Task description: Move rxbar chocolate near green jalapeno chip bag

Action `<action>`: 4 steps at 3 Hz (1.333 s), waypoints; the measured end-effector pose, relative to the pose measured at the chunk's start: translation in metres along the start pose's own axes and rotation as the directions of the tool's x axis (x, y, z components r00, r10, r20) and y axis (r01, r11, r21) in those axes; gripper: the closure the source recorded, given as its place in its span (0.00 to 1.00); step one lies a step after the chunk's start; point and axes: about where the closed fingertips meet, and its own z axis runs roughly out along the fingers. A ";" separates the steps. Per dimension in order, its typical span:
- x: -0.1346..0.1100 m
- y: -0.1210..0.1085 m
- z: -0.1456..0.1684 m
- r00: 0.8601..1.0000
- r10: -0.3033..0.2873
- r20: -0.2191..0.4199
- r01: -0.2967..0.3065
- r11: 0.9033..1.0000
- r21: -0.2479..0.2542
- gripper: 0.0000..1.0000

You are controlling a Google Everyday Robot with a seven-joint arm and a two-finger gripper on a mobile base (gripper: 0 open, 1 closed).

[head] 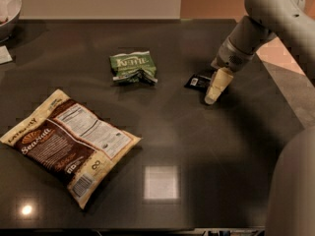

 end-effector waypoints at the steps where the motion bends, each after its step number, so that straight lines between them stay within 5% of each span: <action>1: 0.000 -0.004 0.004 1.000 0.000 0.003 0.000 1.000 -0.005 0.18; 4: -0.007 -0.006 -0.008 1.000 -0.001 0.016 0.001 1.000 -0.014 0.88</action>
Offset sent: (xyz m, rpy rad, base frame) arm 0.0069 -0.0019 0.0092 0.0364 0.0150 0.0102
